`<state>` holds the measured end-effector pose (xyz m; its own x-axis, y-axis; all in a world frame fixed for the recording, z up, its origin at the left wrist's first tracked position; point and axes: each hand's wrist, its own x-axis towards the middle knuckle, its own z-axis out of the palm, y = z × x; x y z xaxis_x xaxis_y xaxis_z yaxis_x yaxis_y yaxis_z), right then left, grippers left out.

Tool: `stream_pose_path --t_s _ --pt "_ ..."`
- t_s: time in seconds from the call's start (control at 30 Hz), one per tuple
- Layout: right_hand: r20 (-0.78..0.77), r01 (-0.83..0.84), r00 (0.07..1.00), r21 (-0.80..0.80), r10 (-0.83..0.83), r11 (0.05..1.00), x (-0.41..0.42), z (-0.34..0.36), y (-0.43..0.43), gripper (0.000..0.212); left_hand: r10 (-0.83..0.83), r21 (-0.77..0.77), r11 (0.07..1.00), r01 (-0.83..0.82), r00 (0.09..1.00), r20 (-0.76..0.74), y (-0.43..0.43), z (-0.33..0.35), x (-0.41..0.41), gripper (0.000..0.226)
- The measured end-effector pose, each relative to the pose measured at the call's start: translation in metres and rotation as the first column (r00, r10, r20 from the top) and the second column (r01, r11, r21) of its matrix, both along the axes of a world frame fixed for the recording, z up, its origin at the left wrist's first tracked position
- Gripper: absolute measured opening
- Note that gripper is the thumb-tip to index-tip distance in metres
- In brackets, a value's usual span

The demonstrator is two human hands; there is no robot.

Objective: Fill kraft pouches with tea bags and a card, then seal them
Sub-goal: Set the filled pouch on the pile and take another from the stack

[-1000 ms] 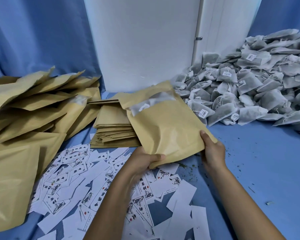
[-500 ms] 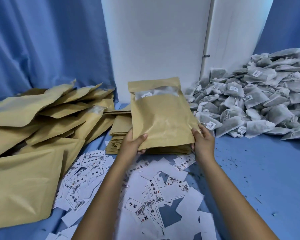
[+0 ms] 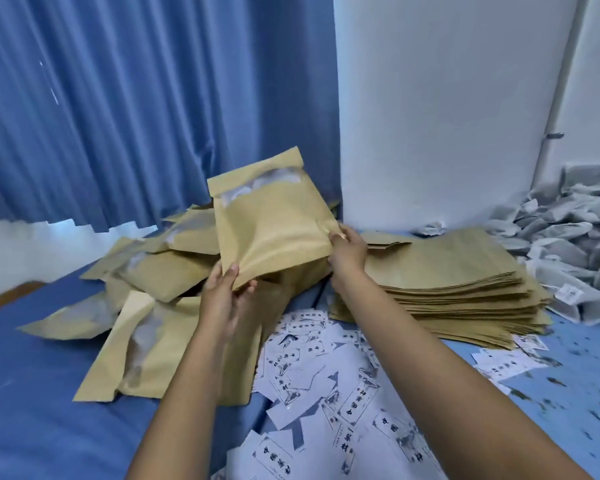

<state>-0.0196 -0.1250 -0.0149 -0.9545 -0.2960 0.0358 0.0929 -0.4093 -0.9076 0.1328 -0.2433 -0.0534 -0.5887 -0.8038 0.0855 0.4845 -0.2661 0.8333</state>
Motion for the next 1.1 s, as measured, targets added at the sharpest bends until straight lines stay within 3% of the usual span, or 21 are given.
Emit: stream_pose_path --t_s 0.07,0.13,0.17,0.23,0.33,0.43,0.53,0.6,0.67,0.77,0.9,1.0,1.1 --pt "0.092 -0.159 0.983 -0.033 0.162 0.987 0.011 0.016 -0.026 0.021 -0.026 0.126 0.991 0.049 0.984 -0.177 -0.021 0.015 0.009 0.012" --pt "0.239 -0.391 0.876 -0.155 0.419 0.907 0.022 0.024 -0.04 0.03 -0.111 0.19 0.968 0.162 0.961 -0.253 -0.033 0.021 0.014 0.023" --pt "0.275 -0.465 0.818 -0.2 0.505 0.862 0.025 0.021 -0.044 0.042 -0.168 0.177 0.963 0.205 0.965 -0.203 -0.035 0.02 0.015 0.029" --pt "0.289 -0.554 0.772 -0.132 0.566 0.822 0.03 0.007 -0.048 0.051 -0.273 0.121 0.955 0.272 0.962 -0.002 -0.033 0.012 0.015 0.036" --pt "0.262 -0.642 0.746 0.044 0.612 0.765 0.031 -0.022 -0.039 0.038 -0.353 0.076 0.936 0.344 0.909 0.222 -0.027 -0.004 0.008 0.046" --pt "0.245 -0.644 0.756 0.113 0.607 0.756 0.023 -0.042 -0.024 0.03 -0.38 0.047 0.923 0.382 0.887 0.263 -0.017 -0.017 -0.008 0.058" --pt "0.128 -0.518 0.854 0.28 0.504 0.808 0.002 -0.048 -0.012 0.019 -0.303 0.139 0.947 0.289 0.949 0.085 -0.014 -0.02 -0.028 0.052" --pt "-0.06 -0.28 0.938 0.455 0.343 0.846 -0.023 -0.051 -0.001 0.014 -0.136 0.254 0.956 0.144 0.99 -0.045 -0.025 -0.019 -0.037 0.046" --pt "-0.27 -0.001 0.94 0.603 0.206 0.797 -0.052 -0.053 0.019 0.017 0.052 0.368 0.93 0.001 0.99 -0.132 -0.044 -0.018 -0.04 0.043" --pt "-0.484 0.301 0.851 0.767 0.203 0.567 -0.099 -0.06 0.044 0.027 0.187 0.429 0.898 -0.097 0.967 -0.174 -0.068 -0.02 -0.043 0.041" --pt "-0.549 0.51 0.766 0.836 0.335 0.203 -0.133 -0.066 0.048 0.047 0.007 0.365 0.931 0.013 0.999 -0.053 -0.064 -0.03 -0.059 0.04" --pt "-0.57 0.568 0.753 0.815 0.327 0.112 -0.143 -0.064 0.033 0.078 -0.057 0.294 0.955 0.049 0.998 0.017 -0.061 -0.034 -0.073 0.03" --pt "-0.6 0.655 0.679 0.756 0.423 0.02 -0.154 -0.06 0.021 0.081 -0.098 0.267 0.961 0.073 0.992 0.081 -0.068 -0.038 -0.079 0.034"
